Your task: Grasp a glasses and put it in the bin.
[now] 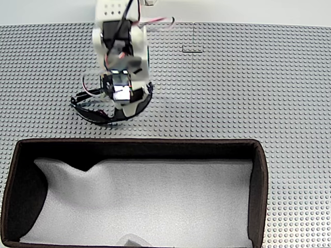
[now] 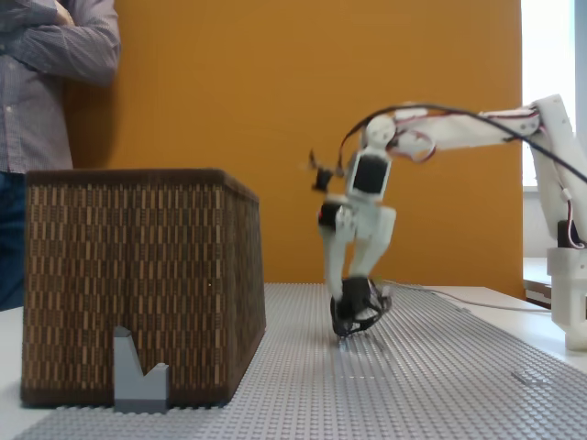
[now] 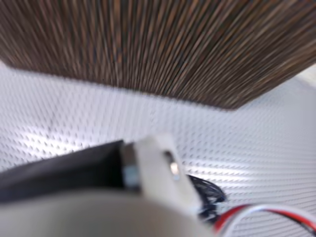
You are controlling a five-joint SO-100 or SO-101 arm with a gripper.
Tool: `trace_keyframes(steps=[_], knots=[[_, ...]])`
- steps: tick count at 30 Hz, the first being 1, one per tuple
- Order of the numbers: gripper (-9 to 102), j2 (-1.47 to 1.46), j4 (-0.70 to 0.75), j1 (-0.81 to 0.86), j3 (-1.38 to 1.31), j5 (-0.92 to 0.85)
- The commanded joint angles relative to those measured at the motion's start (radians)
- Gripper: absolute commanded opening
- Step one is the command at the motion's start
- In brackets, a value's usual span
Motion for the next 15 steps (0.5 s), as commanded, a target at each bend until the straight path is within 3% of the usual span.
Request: trace_keyframes(steps=[1,15], knots=[[-1,0.161,-0.002,-0.005,0.023,-0.003],[-1,0.476,-0.021,-0.012,-0.086,0.006]])
